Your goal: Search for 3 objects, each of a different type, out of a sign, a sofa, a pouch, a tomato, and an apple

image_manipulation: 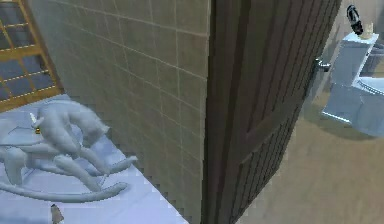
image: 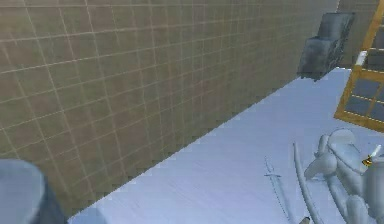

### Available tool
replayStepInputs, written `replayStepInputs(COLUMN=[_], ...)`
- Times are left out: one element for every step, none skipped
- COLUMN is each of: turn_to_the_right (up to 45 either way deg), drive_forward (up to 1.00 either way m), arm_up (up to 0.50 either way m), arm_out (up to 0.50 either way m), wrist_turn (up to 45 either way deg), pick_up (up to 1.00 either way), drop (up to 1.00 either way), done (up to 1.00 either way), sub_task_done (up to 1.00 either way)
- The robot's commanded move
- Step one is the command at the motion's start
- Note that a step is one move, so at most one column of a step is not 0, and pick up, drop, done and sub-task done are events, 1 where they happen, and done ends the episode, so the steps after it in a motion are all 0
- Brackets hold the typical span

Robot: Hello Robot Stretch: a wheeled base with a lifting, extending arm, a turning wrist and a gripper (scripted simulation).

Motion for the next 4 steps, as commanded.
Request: replayStepInputs(turn_to_the_right=[0.0,0.0,18.0,0.0], drive_forward=[1.00,0.20,0.00,0.30], arm_up=[0.00,0.00,0.00,0.00], arm_out=[0.00,0.00,0.00,0.00], wrist_turn=[0.0,0.0,0.0,0.0], pick_up=[0.00,0.00,0.00,0.00], drop=[0.00,0.00,0.00,0.00], done=[0.00,0.00,0.00,0.00], sub_task_done=[0.00,0.00,0.00,0.00])
